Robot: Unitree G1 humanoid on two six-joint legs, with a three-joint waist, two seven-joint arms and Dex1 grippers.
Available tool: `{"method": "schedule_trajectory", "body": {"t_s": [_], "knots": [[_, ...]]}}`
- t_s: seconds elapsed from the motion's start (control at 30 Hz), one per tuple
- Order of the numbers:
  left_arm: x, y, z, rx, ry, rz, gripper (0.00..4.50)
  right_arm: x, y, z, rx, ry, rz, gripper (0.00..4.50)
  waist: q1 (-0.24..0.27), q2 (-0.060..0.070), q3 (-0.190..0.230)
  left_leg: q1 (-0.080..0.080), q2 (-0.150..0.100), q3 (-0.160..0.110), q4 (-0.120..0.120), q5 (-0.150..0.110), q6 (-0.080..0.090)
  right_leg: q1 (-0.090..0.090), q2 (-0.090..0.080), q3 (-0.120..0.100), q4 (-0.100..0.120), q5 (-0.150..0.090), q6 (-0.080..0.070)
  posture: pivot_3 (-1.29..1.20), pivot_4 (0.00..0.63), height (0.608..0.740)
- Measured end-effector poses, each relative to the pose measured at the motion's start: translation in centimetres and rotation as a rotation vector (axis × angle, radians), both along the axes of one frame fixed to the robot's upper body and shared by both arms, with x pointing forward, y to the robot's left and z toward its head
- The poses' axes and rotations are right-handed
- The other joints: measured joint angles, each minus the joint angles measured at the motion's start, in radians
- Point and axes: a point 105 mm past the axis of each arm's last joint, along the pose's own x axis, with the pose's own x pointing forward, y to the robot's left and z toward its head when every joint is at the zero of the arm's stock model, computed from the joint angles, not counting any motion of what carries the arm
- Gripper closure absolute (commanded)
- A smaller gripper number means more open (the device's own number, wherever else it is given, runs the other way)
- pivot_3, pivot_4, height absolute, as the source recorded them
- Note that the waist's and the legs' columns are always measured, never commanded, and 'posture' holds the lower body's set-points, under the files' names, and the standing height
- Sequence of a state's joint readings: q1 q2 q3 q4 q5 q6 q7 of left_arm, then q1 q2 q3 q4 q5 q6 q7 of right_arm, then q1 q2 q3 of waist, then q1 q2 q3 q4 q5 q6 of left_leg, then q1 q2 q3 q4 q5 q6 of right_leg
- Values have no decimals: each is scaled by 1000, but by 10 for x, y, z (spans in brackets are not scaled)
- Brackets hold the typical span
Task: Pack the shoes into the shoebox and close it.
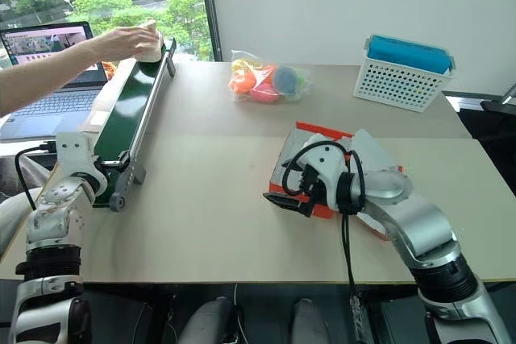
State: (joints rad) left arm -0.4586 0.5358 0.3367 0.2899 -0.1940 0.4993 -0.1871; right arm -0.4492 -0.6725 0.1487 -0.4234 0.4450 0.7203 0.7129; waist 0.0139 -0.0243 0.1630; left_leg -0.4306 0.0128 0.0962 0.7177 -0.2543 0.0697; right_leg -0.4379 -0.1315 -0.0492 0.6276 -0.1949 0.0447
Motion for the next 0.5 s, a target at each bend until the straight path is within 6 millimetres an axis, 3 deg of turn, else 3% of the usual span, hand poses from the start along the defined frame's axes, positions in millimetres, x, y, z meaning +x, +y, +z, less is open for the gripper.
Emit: {"method": "schedule_trajectory", "body": {"t_s": [0.3,0.5], "knots": [[8,1,2,-37,2,-11,0,22,7,-8,59,-45,-184,41,-5,-1,0,0,0,1,-2,1,-3,-2,0,0,1,0,-1,0,150,705],[10,6,0,-22,23,4,0,20,9,-23,54,-18,-224,41,-6,-1,0,0,0,1,-2,2,-3,-2,0,0,1,0,-1,0,150,705]]}}
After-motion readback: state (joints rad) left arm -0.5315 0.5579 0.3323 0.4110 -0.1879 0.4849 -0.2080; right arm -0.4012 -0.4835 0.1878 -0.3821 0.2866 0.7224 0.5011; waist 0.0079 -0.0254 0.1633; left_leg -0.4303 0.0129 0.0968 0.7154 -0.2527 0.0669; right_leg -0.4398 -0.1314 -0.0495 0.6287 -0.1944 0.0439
